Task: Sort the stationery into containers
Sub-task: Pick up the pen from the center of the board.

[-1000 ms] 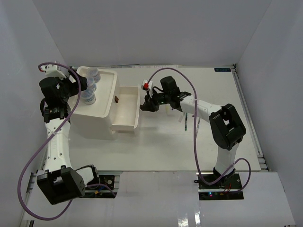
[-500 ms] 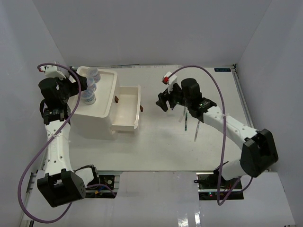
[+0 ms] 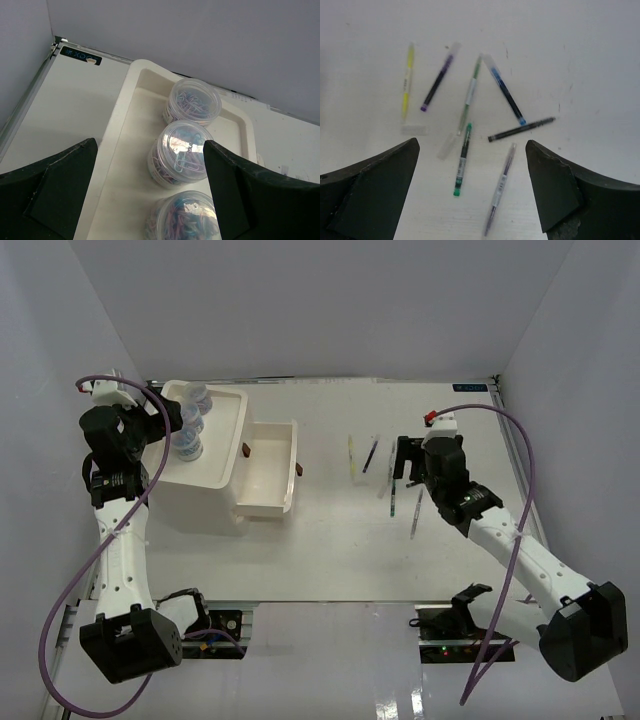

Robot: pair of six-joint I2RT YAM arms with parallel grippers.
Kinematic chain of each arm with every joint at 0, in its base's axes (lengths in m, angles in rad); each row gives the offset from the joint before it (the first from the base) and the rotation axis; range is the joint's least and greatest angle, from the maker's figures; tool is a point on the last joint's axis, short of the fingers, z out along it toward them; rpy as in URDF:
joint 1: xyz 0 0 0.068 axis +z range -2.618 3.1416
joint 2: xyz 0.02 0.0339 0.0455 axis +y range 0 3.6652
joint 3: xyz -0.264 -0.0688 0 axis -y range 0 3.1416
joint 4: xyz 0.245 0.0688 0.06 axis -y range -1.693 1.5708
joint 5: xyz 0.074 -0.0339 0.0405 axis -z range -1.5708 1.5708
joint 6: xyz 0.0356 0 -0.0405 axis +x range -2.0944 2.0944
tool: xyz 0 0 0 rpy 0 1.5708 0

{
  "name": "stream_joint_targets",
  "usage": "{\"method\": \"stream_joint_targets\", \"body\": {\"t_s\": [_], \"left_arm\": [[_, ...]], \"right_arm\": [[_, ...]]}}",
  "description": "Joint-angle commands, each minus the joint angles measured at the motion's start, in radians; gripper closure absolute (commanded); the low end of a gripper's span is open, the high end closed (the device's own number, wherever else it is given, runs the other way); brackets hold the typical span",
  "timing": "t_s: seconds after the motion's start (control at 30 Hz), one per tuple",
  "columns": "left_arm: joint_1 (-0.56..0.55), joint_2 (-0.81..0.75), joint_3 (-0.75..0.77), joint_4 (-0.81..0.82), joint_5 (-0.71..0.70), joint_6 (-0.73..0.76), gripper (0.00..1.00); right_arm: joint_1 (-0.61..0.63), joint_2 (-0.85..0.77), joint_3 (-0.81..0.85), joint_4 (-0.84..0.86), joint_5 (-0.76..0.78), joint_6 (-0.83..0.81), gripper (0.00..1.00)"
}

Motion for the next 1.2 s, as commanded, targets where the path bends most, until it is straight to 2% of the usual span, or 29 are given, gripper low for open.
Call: {"method": "stream_joint_targets", "body": {"t_s": [0.0,0.2,0.33,0.47,0.73,0.93,1.03,1.07,1.13,1.17], "left_arm": [[0.004,-0.027,-0.004,0.004,-0.003,0.004,0.02],[0.004,-0.027,-0.006,0.001,0.001,0.003,0.02],[0.004,-0.029,-0.006,0.000,0.009,0.000,0.02],[0.004,-0.027,-0.004,-0.002,0.000,0.004,0.02],[0.004,-0.024,-0.004,-0.005,0.001,0.001,0.02],[0.005,-0.027,-0.006,-0.004,0.000,0.001,0.02],[0.004,-0.027,-0.004,-0.005,0.003,-0.002,0.02],[0.004,-0.027,-0.004,-0.004,0.003,-0.002,0.02],[0.004,-0.027,-0.004,-0.004,0.004,-0.003,0.02],[0.004,-0.027,-0.006,-0.004,0.004,-0.005,0.02]], "right_arm": [[-0.061,0.048,-0.054,-0.111,0.073,0.183,0.08],[-0.138,0.197,-0.104,-0.129,-0.054,0.311,0.14],[-0.155,0.272,-0.117,-0.129,-0.062,0.371,0.21],[-0.161,0.347,-0.116,-0.128,-0.069,0.395,0.32],[-0.165,0.427,-0.122,-0.129,-0.063,0.438,0.42],[-0.167,0.390,-0.148,-0.175,-0.028,0.469,0.69],[-0.167,0.343,-0.157,-0.195,-0.010,0.469,0.78],[-0.167,0.329,-0.160,-0.203,-0.008,0.463,0.85],[-0.164,0.286,-0.163,-0.218,-0.003,0.452,0.92],[-0.165,0.274,-0.162,-0.232,-0.005,0.441,0.92]]}}
